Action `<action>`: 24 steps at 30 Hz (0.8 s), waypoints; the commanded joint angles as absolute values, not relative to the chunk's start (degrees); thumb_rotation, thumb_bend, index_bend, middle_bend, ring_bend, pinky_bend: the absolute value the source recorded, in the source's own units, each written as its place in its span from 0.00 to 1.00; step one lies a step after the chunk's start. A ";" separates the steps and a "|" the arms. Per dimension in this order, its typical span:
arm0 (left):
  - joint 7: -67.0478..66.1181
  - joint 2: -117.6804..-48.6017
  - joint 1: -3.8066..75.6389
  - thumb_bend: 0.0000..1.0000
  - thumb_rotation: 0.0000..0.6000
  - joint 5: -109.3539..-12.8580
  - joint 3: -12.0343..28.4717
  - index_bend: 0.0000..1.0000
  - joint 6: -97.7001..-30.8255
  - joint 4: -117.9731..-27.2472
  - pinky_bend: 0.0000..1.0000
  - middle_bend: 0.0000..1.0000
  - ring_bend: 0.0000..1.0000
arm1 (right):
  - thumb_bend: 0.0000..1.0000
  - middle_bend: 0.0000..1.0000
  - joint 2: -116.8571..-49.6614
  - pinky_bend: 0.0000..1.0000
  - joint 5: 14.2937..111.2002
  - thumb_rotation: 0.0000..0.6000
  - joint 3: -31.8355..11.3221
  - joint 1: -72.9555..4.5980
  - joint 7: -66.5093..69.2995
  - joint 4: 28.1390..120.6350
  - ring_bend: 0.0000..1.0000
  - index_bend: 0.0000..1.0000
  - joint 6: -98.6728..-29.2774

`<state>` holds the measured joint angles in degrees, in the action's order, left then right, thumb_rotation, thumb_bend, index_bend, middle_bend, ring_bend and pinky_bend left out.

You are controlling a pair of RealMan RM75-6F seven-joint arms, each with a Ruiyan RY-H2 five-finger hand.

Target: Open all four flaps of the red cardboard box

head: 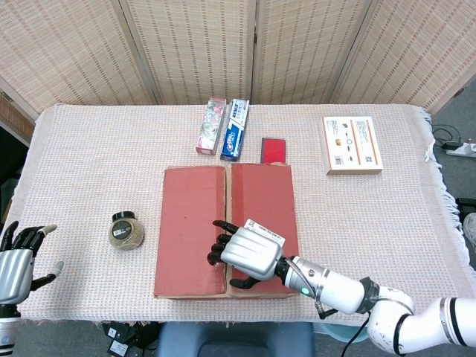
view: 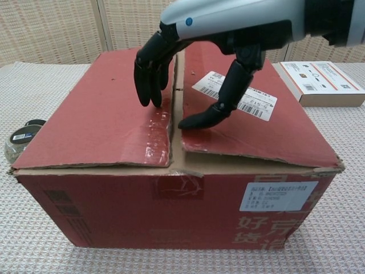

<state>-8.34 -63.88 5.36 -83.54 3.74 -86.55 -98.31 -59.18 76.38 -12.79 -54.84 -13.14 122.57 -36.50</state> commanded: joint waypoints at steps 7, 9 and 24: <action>-7.83 -63.99 5.44 0.31 1.00 -83.89 3.83 0.24 -86.56 -97.98 0.00 0.27 0.21 | 0.36 0.40 -57.64 0.05 76.39 0.84 -11.25 -54.89 -13.40 124.45 0.30 0.35 -37.03; -7.74 -63.98 5.47 0.31 1.00 -84.04 3.88 0.24 -86.64 -98.00 0.00 0.27 0.21 | 0.36 0.41 -57.30 0.05 76.57 0.84 -10.93 -54.66 -13.66 124.71 0.31 0.35 -37.59; -7.30 -63.54 6.03 0.30 1.00 -84.16 4.38 0.24 -86.24 -98.40 0.00 0.27 0.21 | 0.14 0.47 -53.94 0.05 81.67 0.64 -11.06 -52.01 -8.77 126.41 0.37 0.40 -42.48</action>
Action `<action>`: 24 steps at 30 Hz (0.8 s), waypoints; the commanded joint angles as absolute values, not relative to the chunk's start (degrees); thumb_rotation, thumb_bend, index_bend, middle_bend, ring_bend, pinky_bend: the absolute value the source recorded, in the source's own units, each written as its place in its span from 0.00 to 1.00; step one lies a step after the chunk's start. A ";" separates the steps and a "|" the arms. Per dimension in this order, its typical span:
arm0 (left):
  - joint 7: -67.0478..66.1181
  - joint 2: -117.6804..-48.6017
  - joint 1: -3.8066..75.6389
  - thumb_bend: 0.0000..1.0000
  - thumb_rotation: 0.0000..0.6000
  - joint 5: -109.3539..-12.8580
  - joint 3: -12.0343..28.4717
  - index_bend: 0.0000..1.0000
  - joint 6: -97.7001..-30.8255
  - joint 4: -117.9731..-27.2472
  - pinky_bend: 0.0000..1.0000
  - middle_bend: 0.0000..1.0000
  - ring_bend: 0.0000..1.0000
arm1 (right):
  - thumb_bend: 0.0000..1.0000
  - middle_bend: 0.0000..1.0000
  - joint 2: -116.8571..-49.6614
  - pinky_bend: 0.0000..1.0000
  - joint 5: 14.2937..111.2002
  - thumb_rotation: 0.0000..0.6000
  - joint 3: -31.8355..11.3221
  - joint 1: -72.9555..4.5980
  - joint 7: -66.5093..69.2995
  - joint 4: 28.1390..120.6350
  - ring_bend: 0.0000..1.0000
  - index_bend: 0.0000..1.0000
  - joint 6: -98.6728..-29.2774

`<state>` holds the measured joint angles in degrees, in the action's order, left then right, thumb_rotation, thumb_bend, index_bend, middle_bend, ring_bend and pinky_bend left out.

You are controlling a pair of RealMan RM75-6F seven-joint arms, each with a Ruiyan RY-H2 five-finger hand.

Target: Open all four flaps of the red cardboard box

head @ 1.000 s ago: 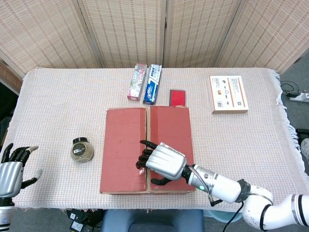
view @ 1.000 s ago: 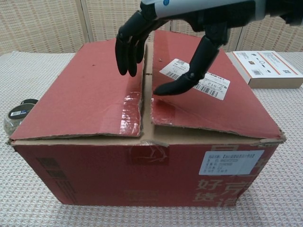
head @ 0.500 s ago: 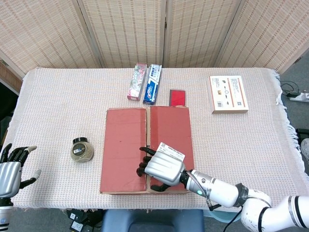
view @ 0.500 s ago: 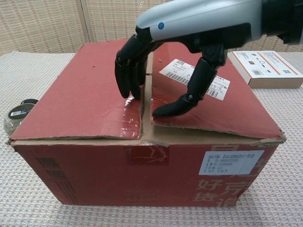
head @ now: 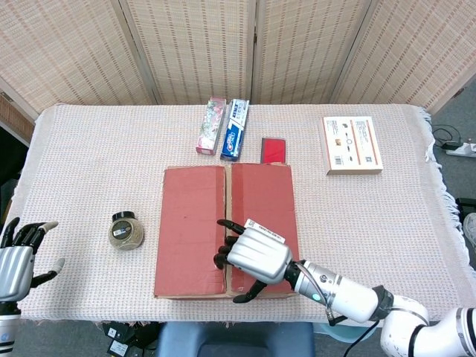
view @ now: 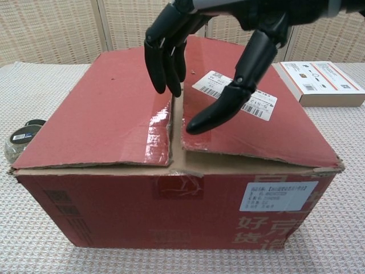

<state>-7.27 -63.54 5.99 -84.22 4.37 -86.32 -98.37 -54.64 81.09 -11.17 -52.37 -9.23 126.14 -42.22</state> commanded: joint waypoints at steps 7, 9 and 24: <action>-7.42 -63.79 6.18 0.29 1.00 -83.96 4.35 0.24 -85.89 -98.38 0.00 0.27 0.21 | 0.14 0.47 -55.75 0.05 82.67 0.63 -11.03 -52.60 -9.39 125.00 0.37 0.41 -42.65; -7.34 -63.75 6.14 0.29 1.00 -83.92 4.32 0.24 -85.91 -98.40 0.00 0.27 0.21 | 0.14 0.47 -56.55 0.05 82.28 0.63 -11.01 -53.12 -10.25 124.63 0.37 0.41 -42.24; -6.73 -63.72 5.91 0.29 1.00 -83.22 4.15 0.24 -85.58 -97.77 0.00 0.27 0.21 | 0.14 0.47 -58.85 0.05 77.90 0.62 -8.82 -54.22 -16.91 124.08 0.37 0.43 -41.53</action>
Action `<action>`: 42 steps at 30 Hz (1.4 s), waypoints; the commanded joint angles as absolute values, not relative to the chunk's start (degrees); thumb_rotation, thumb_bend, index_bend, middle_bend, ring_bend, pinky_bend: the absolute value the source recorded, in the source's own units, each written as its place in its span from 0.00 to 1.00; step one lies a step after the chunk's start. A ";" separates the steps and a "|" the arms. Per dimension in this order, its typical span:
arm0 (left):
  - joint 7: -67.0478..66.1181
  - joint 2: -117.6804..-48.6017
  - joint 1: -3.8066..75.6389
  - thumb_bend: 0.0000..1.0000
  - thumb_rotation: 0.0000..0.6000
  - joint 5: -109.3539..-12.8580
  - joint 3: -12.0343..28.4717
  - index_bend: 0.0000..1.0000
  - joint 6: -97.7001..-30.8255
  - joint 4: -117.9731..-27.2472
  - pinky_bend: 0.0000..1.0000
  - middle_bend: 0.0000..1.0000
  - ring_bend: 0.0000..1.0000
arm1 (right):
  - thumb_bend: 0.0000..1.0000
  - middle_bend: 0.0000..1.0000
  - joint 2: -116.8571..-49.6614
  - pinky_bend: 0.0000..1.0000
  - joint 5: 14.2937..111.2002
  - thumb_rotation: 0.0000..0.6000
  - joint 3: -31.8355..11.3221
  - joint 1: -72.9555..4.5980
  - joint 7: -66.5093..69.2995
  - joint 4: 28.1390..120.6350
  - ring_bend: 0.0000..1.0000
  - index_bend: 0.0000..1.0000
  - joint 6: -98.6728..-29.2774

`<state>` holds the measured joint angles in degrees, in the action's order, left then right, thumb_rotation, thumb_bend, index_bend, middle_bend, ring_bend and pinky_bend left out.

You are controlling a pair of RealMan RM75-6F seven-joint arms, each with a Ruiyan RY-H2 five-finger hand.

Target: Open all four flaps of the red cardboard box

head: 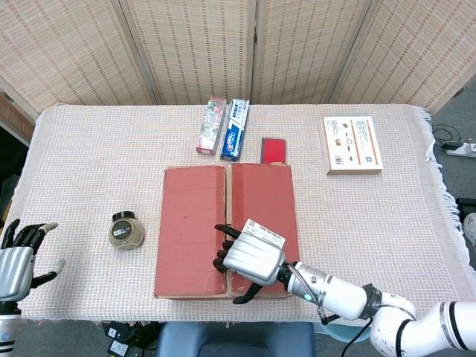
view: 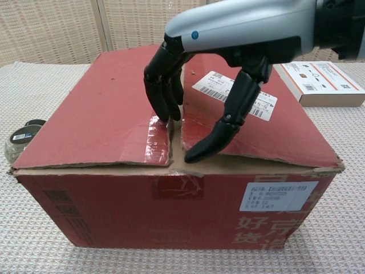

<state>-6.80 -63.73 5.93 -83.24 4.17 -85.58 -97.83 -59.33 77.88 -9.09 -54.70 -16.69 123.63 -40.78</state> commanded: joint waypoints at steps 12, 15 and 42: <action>-6.64 -63.66 6.25 0.29 1.00 -83.34 4.49 0.24 -85.52 -97.76 0.00 0.27 0.21 | 0.14 0.48 -52.33 0.05 84.99 0.62 -7.01 -47.39 -13.06 127.39 0.39 0.44 -49.85; -6.75 -63.44 6.45 0.29 1.00 -83.51 4.70 0.24 -85.56 -97.95 0.00 0.27 0.21 | 0.14 0.49 -50.11 0.05 88.38 0.61 -6.53 -44.89 -10.61 127.76 0.40 0.44 -53.18; 8.16 -55.18 20.86 0.29 1.00 -98.09 7.63 0.24 -75.36 -103.01 0.00 0.27 0.21 | 0.14 0.50 -38.20 0.05 99.24 0.61 1.05 -20.34 11.36 114.87 0.44 0.44 -79.81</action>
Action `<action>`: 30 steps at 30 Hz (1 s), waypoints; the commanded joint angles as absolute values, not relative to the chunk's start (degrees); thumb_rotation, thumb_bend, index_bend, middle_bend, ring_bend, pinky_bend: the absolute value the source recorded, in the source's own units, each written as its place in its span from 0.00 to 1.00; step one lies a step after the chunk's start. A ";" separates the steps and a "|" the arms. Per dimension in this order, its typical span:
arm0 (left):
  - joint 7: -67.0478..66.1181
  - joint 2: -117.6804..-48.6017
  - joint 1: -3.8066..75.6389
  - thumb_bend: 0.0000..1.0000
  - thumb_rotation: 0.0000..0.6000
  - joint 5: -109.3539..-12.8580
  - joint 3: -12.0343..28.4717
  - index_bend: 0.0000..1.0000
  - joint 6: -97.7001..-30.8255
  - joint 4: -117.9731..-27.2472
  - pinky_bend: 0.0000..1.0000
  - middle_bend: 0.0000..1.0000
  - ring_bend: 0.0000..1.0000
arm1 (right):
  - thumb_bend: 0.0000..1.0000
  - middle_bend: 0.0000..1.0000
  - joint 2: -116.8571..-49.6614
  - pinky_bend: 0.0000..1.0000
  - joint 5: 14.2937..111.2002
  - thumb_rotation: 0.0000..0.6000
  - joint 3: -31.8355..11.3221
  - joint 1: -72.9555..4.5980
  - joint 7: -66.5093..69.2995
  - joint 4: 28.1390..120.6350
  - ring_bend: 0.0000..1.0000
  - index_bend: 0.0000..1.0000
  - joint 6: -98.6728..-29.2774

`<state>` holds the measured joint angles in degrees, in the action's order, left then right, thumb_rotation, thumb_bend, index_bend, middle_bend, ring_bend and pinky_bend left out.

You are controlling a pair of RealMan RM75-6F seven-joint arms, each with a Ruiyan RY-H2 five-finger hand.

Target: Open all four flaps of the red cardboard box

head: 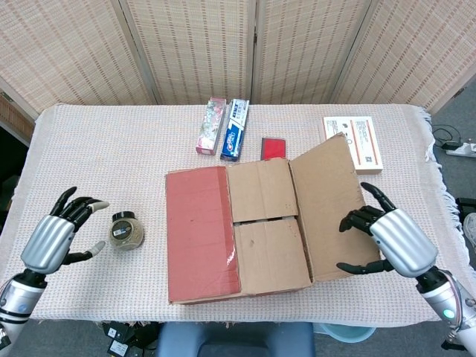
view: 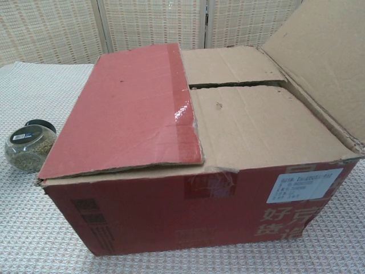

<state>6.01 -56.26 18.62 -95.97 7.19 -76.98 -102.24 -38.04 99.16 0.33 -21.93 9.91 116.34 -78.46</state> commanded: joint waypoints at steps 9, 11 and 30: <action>16.49 -53.42 30.80 0.29 1.00 -105.76 8.20 0.24 -68.67 -106.38 0.00 0.27 0.21 | 0.14 0.50 -39.36 0.05 98.95 0.61 1.60 -15.66 14.86 110.97 0.44 0.44 -84.42; 17.54 -53.52 33.34 0.27 0.95 -106.98 8.31 0.25 -66.57 -107.24 0.00 0.27 0.21 | 0.14 0.50 -39.78 0.05 98.88 0.61 1.58 -14.87 15.44 110.21 0.44 0.44 -85.22; 16.41 -63.58 53.35 0.17 0.00 -99.17 11.73 0.27 -45.26 -107.69 0.00 0.23 0.14 | 0.14 0.50 -43.33 0.05 96.56 0.61 0.21 -13.00 20.36 103.61 0.44 0.44 -84.81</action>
